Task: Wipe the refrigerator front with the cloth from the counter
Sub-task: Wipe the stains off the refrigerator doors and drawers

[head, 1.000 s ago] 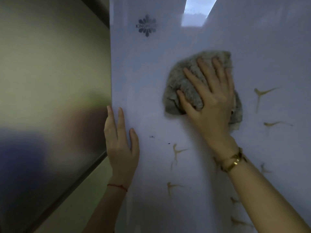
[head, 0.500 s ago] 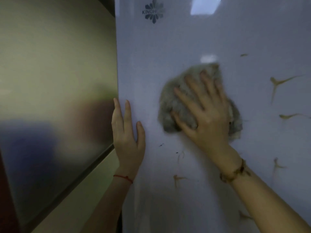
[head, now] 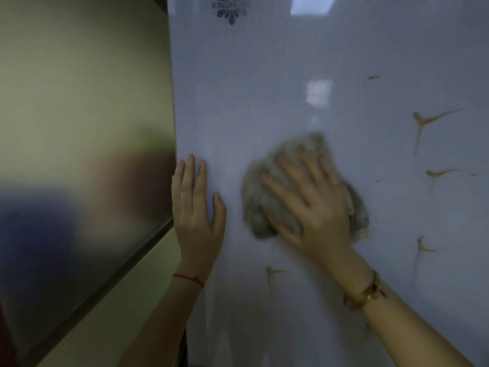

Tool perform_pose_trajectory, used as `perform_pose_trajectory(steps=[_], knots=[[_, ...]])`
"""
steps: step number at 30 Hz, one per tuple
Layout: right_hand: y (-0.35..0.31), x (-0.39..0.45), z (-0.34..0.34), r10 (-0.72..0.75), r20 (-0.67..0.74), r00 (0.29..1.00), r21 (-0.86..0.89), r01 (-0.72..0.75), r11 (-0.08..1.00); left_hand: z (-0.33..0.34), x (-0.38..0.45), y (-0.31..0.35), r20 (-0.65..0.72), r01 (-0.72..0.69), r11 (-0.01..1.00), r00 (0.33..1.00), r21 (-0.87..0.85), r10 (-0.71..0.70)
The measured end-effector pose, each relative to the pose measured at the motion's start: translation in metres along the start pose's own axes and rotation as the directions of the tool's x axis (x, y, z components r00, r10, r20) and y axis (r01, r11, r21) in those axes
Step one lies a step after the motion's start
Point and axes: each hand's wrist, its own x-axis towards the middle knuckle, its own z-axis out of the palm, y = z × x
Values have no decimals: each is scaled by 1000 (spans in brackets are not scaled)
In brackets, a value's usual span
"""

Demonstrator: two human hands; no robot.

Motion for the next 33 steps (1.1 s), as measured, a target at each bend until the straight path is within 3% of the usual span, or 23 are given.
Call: perform_pose_trajectory(steps=[4,7,10,15,17,23,25,29,31,33], knots=[[-1,-36,-8,-130,109,986,-19,133,991,-2,0,0,4,-11,1000,1000,-5,11],[24,8,-15,27,-63,998,-50,-31,998,-2,0,0,3,-10,1000,1000,-4,10],[32,46,-13,182,-197,963,-52,-195,979,-2,0,1,6,1,1000,1000,-7,-1],[5,-18,-8,-35,49,998,-44,37,998,-2,0,0,20,-7,1000,1000,-8,8],[16,-28,-19,-34,56,998,-70,38,997,-2,0,0,21,-3,1000,1000,-5,3],[75,75,-36,222,-227,948,-103,-250,963,-3,12,6,63,-14,1000,998,-1,14],[68,85,-30,186,-200,962,-76,-205,976,-1,26,11,83,-43,999,996,1,43],[46,31,-28,-38,14,999,-57,39,998,5,47,17,76,-84,996,994,14,83],[58,20,-39,-28,5,1000,-68,28,997,7,49,18,68,-92,995,994,24,90],[78,36,-49,79,-92,993,-93,-88,992,7,48,18,63,-96,995,994,35,93]])
